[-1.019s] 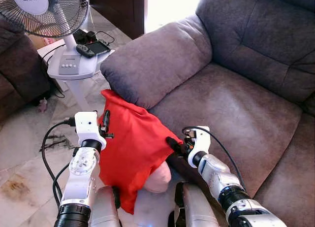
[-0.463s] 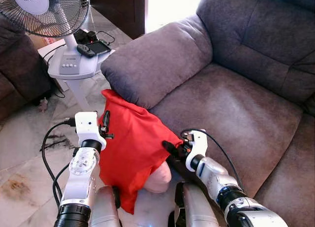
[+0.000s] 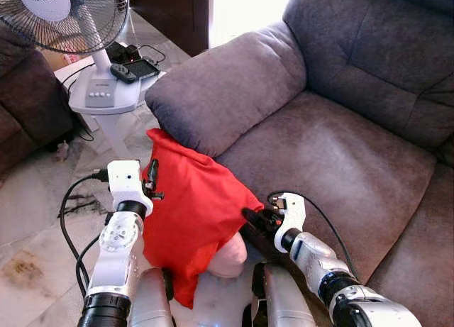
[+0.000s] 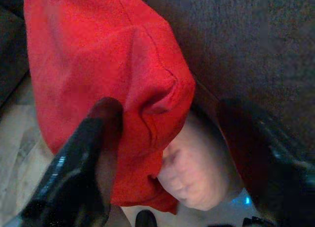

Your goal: Move the pillow to the sofa from floor

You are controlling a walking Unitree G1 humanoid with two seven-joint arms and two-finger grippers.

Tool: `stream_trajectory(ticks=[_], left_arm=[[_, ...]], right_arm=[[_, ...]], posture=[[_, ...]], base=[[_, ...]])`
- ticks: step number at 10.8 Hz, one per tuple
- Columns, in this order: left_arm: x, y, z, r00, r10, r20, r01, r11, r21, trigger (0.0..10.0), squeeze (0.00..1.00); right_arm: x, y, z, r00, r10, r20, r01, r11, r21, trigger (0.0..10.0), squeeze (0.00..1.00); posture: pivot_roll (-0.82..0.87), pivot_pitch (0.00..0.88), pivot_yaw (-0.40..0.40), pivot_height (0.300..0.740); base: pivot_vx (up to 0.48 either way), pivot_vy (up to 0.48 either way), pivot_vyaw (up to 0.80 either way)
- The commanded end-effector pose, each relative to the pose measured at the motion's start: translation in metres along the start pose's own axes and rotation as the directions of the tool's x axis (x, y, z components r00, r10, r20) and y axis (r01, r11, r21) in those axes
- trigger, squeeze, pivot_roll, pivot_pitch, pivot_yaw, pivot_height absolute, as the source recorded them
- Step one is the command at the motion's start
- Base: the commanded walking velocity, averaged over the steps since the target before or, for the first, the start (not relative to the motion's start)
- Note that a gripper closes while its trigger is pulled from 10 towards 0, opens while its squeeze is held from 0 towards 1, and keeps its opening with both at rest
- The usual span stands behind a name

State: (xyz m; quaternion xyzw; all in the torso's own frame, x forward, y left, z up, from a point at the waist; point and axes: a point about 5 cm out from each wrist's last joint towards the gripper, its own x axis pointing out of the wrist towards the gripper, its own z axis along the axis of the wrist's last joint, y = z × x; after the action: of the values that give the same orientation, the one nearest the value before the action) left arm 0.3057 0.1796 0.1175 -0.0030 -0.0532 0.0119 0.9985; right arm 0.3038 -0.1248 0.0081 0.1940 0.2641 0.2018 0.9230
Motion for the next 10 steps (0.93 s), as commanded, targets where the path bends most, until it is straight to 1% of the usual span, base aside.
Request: stream_trajectory(ticks=[1,2,3,5,6,7,8,9,10], left_arm=[[0.0,-0.001,0.0,1.0,-0.001,-0.001,0.001,1.0,-0.018,10.0,0.0],[0.0,-0.002,0.0,1.0,-0.002,0.0,0.002,1.0,-0.019,10.0,0.0],[0.0,-0.002,0.0,1.0,-0.002,0.0,0.002,1.0,-0.019,10.0,0.0],[0.0,-0.002,0.0,1.0,-0.004,0.001,0.004,1.0,-0.016,10.0,0.0],[0.0,-0.002,0.0,1.0,-0.004,0.001,0.004,1.0,-0.016,10.0,0.0],[0.0,-0.002,0.0,1.0,-0.004,0.002,0.004,1.0,-0.017,10.0,0.0],[0.0,-0.002,0.0,1.0,-0.004,0.001,0.004,1.0,-0.018,10.0,0.0],[0.0,-0.002,0.0,1.0,-0.004,0.002,0.004,1.0,-0.02,10.0,0.0],[0.0,-0.002,0.0,1.0,-0.004,0.002,0.004,1.0,-0.02,10.0,0.0]], right_arm=[[-0.005,-0.008,-0.006,0.999,-0.046,-0.019,0.046,0.999,-0.003,7.8,0.0],[-0.004,-0.008,-0.005,0.998,-0.068,-0.012,0.068,0.998,0.006,10.0,0.0],[0.0,-0.006,0.0,0.995,-0.096,0.005,0.096,0.995,0.028,10.0,0.0],[0.002,-0.004,0.001,0.993,-0.115,0.004,0.115,0.993,0.027,10.0,0.0],[-0.002,-0.008,-0.002,0.992,-0.124,0.027,0.121,0.989,0.09,10.0,1.0],[-0.006,-0.013,-0.006,0.991,-0.132,0.033,0.128,0.987,0.101,10.0,1.0],[-0.008,-0.015,-0.009,0.992,-0.121,0.041,0.117,0.988,0.101,10.0,1.0],[-0.008,-0.012,-0.005,0.994,-0.068,0.08,0.057,0.99,0.131,10.0,1.0],[-0.007,-0.01,-0.001,0.995,-0.036,0.097,0.022,0.99,0.14,10.0,1.0]], posture=[[0.1,0.152,-0.075,0.6],[0.11,0.153,-0.076,0.6],[0.11,0.152,-0.076,0.6],[0.11,0.151,-0.076,0.6],[0.11,0.151,-0.076,0.6],[0.11,0.151,-0.077,0.6],[0.11,0.151,-0.077,0.6],[0.11,0.151,-0.079,0.6],[0.11,0.153,-0.081,0.6]], base=[[0.0,0.0,0.0],[0.0,0.0,0.0],[0.0,0.0,0.0],[0.0,0.0,0.0],[0.0,0.0,0.0],[0.0,0.0,0.0],[0.0,0.0,0.0],[0.0,0.0,0.0],[0.0,0.0,0.0]])
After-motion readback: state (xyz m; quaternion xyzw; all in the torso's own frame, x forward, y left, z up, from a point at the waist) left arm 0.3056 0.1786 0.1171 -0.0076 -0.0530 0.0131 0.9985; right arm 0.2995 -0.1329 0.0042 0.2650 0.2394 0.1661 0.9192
